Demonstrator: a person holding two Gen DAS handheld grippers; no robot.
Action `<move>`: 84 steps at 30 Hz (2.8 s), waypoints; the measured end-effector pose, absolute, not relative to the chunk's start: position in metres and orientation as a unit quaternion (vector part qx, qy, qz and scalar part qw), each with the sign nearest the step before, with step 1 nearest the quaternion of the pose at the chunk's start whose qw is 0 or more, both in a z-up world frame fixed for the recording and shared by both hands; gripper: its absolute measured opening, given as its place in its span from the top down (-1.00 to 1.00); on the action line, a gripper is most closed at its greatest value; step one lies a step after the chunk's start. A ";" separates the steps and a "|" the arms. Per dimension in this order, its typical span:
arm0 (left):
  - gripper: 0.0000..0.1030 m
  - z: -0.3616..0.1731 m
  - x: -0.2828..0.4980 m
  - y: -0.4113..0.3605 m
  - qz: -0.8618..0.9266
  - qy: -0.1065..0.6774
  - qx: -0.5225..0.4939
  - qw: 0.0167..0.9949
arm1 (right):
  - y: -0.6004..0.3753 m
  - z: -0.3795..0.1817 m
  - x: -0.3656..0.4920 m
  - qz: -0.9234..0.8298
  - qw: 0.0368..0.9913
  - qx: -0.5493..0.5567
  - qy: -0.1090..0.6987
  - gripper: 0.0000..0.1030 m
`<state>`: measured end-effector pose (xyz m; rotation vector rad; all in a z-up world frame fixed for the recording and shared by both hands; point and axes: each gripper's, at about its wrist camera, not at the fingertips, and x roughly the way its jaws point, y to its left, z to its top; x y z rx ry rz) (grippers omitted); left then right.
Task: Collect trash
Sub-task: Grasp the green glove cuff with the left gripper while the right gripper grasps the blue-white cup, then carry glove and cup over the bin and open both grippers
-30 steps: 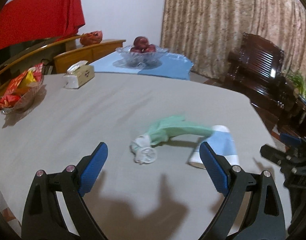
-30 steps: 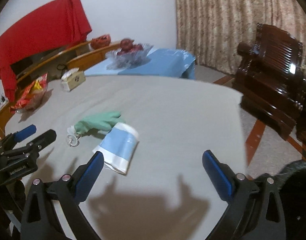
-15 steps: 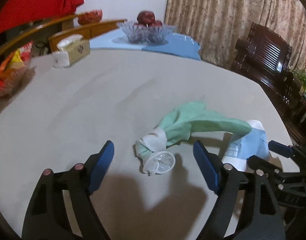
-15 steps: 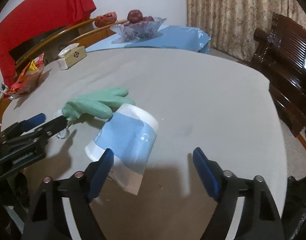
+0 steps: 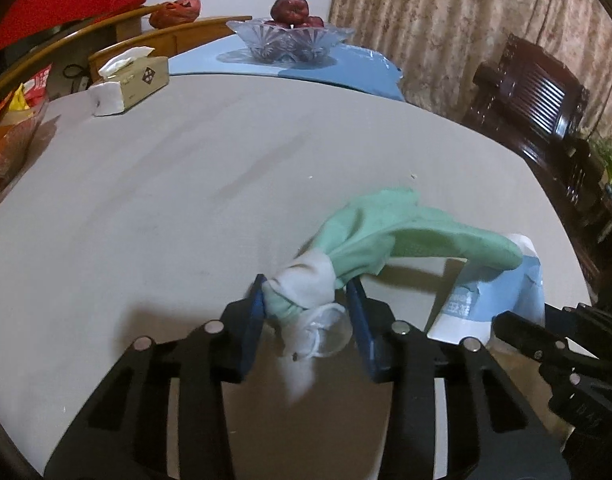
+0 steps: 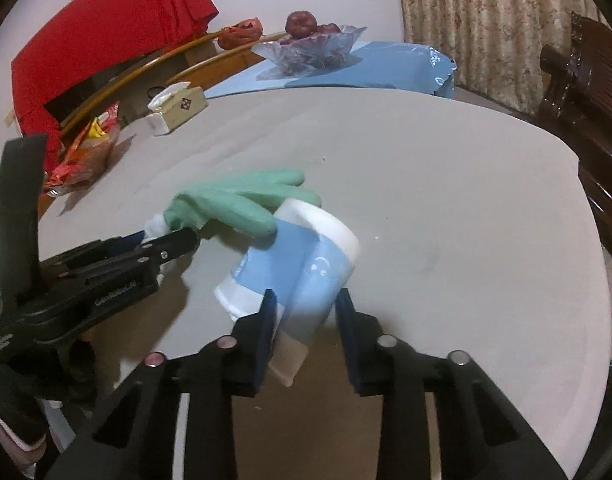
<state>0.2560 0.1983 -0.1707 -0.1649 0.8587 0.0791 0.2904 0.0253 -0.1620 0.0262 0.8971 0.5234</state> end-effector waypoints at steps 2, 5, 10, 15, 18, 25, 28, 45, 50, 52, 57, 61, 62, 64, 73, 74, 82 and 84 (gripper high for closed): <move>0.31 -0.168 0.253 0.196 0.041 0.410 -0.074 0.908 | 0.022 -0.158 0.289 0.248 0.870 0.017 0.426 0.58; 0.36 -0.163 0.245 0.192 0.042 0.399 -0.072 0.913 | 0.017 -0.149 0.285 0.246 0.875 0.018 0.416 0.65; 0.39 -0.148 0.228 0.188 0.045 0.381 -0.081 0.920 | 0.010 -0.131 0.277 0.245 0.884 0.013 0.398 0.68; 0.41 -0.133 0.212 0.181 0.051 0.367 -0.085 0.925 | 0.004 -0.115 0.264 0.247 0.891 0.005 0.382 0.69; 0.41 -0.124 0.204 0.176 0.055 0.357 -0.082 0.929 | -0.002 -0.108 0.259 0.243 0.895 0.002 0.374 0.69; 0.42 -0.106 0.193 0.171 0.059 0.339 -0.087 0.935 | -0.026 -0.097 0.250 0.218 0.905 -0.002 0.365 0.69; 0.42 -0.099 0.190 0.164 0.053 0.334 -0.082 0.937 | -0.037 -0.092 0.245 0.211 0.908 -0.001 0.362 0.69; 0.42 -0.065 0.154 0.095 0.002 0.309 -0.060 0.949 | -0.094 -0.052 0.196 0.178 0.929 0.010 0.323 0.69; 0.42 -0.054 0.145 0.070 -0.021 0.302 -0.051 0.952 | -0.116 -0.039 0.175 0.161 0.938 0.010 0.307 0.69; 0.42 -0.050 0.141 0.059 -0.031 0.299 -0.048 0.952 | -0.128 -0.034 0.166 0.150 0.942 0.011 0.301 0.69; 0.42 -0.043 0.131 0.034 -0.057 0.293 -0.039 0.954 | -0.158 -0.025 0.146 0.123 0.949 0.013 0.291 0.69; 0.42 -0.041 0.126 0.010 -0.082 0.292 -0.030 0.953 | -0.181 -0.021 0.131 0.100 0.953 0.017 0.286 0.69; 0.42 -0.040 0.124 0.003 -0.089 0.292 -0.028 0.952 | -0.189 -0.021 0.126 0.092 0.954 0.018 0.286 0.69; 0.42 -0.040 0.122 -0.009 -0.102 0.291 -0.023 0.951 | -0.200 -0.021 0.121 0.081 0.955 0.020 0.285 0.69; 0.41 -0.038 0.115 -0.059 -0.149 0.289 0.001 0.946 | -0.254 -0.030 0.089 0.019 0.955 0.032 0.296 0.69; 0.41 -0.039 0.115 -0.062 -0.153 0.290 0.003 0.945 | -0.260 -0.031 0.085 0.012 0.954 0.034 0.297 0.69; 0.41 -0.048 0.108 -0.099 -0.189 0.293 0.016 0.937 | -0.291 -0.041 0.061 -0.023 0.952 0.042 0.304 0.69; 0.41 -0.050 0.107 -0.108 -0.196 0.294 0.019 0.935 | -0.298 -0.042 0.059 -0.029 0.951 0.044 0.306 0.69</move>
